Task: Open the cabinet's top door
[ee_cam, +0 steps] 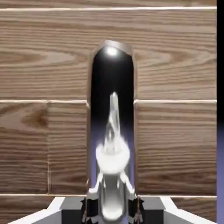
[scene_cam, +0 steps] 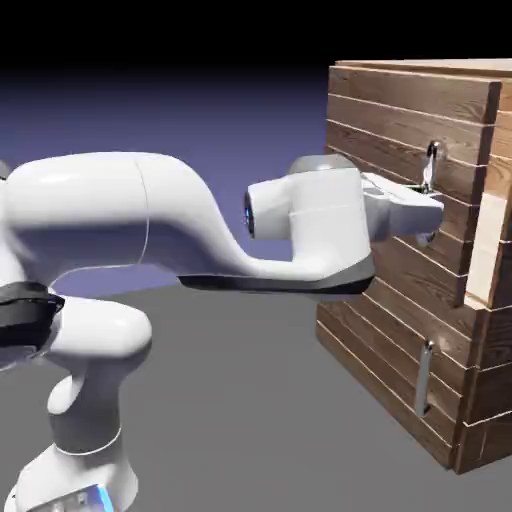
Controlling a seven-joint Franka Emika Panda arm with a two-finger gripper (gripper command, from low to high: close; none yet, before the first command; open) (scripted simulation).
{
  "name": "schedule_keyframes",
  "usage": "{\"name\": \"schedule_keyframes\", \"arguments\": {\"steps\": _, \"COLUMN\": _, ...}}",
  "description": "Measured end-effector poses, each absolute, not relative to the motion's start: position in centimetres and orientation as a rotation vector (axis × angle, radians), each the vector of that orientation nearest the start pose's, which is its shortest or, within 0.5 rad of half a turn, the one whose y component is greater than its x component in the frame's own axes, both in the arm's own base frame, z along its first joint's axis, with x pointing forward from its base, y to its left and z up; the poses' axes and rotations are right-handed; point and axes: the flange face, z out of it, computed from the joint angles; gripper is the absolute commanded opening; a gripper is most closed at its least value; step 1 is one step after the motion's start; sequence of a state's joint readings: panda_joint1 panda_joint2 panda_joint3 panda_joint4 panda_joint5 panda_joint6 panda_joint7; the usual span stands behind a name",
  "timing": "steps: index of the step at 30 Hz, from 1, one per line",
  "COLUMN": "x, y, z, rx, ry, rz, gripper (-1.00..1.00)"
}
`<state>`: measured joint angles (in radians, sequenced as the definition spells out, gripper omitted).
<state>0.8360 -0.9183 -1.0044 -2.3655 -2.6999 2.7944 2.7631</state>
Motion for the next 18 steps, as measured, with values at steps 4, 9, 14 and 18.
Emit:
{"name": "schedule_keyframes", "arguments": {"steps": 4, "x": 37.9, "y": -10.9, "z": 53.4, "rx": -1.739, "ry": 0.929, "rz": -1.888, "gripper": -1.00}}
{"name": "schedule_keyframes", "arguments": {"steps": 9, "x": 33.9, "y": -8.4, "z": 53.4, "rx": -1.721, "ry": 1.034, "rz": -1.949, "gripper": -1.00}}
{"name": "schedule_keyframes", "arguments": {"steps": 14, "x": 30.2, "y": -5.5, "z": 53.4, "rx": -1.700, "ry": 1.139, "rz": -2.010, "gripper": -1.00}}
{"name": "schedule_keyframes", "arguments": {"steps": 18, "x": 27.7, "y": -3.1, "z": 53.4, "rx": -1.681, "ry": 1.220, "rz": -2.052, "gripper": -1.00}}
